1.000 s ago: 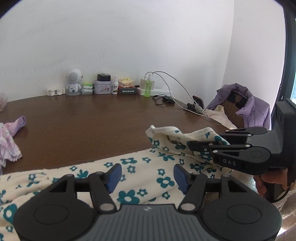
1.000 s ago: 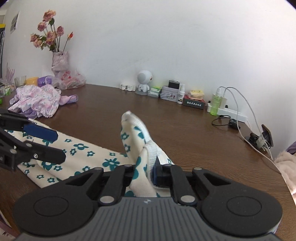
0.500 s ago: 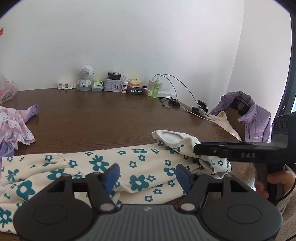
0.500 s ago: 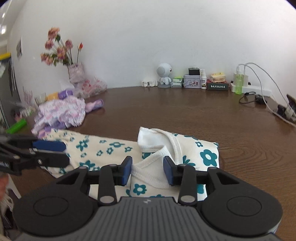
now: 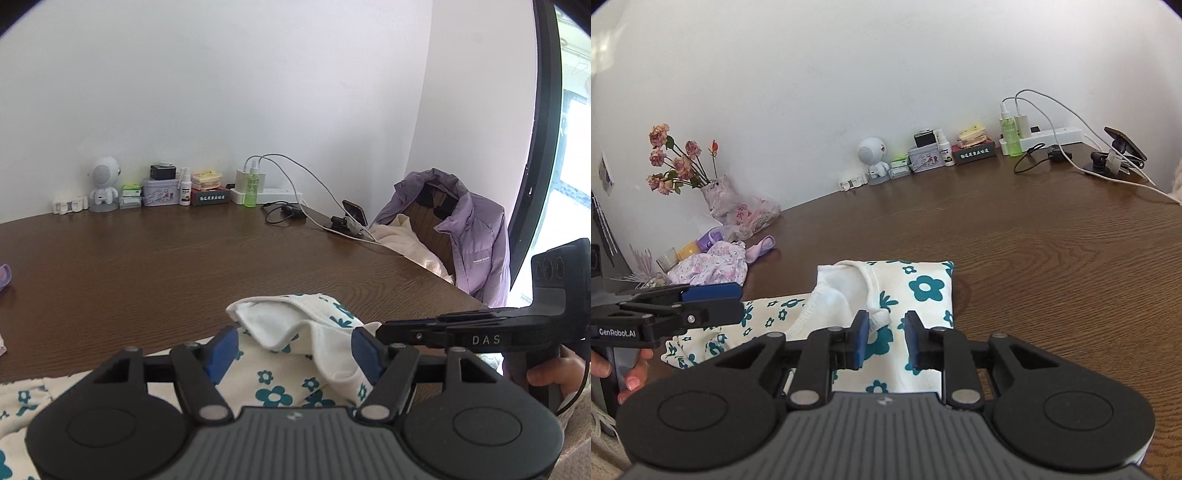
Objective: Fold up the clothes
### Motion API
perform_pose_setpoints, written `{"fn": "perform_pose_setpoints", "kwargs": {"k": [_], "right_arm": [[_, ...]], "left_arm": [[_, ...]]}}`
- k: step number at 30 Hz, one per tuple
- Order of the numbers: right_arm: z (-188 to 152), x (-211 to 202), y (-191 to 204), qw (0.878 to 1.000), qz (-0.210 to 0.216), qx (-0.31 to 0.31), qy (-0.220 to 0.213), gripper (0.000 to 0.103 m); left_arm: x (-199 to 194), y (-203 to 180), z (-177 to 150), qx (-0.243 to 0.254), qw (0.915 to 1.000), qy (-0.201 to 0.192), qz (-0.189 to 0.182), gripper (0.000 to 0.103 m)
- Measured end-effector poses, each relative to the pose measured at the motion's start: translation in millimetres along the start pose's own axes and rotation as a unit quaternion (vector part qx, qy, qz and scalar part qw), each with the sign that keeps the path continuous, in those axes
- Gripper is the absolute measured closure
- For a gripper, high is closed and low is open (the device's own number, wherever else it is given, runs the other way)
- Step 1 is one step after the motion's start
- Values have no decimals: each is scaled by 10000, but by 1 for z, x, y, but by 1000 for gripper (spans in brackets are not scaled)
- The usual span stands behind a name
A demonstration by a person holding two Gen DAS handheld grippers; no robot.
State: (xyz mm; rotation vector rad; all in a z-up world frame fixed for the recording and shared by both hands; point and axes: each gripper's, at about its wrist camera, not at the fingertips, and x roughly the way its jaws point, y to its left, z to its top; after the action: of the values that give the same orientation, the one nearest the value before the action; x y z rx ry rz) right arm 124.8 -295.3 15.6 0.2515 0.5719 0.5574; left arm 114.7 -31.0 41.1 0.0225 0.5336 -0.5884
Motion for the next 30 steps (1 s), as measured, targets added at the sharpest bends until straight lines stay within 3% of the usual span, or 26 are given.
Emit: {"fn": "perform_pose_setpoints", "kwargs": {"k": [4, 8, 10, 15, 18, 22, 30], "right_arm": [[-6, 17, 11, 9996, 116, -211, 178, 86], [-12, 21, 15, 9990, 121, -362, 226, 86], [-11, 16, 13, 9993, 193, -274, 170, 85], [-6, 0, 2, 9998, 157, -117, -13, 84], [-6, 2, -2, 9999, 150, -39, 41, 84], [-6, 2, -1, 9989, 452, 99, 51, 83], [0, 0, -10, 9986, 439, 289, -1, 84]], "left_arm": [[22, -9, -2, 310, 9992, 231, 70, 42], [43, -19, -3, 620, 9969, 462, 139, 73], [54, -24, -4, 774, 9952, 577, 174, 80], [67, -22, -15, 877, 9923, 824, 278, 80], [64, -18, -18, 803, 9929, 824, 287, 80], [60, -16, -20, 780, 9930, 831, 312, 78], [56, -14, -20, 715, 9935, 828, 307, 78]]}}
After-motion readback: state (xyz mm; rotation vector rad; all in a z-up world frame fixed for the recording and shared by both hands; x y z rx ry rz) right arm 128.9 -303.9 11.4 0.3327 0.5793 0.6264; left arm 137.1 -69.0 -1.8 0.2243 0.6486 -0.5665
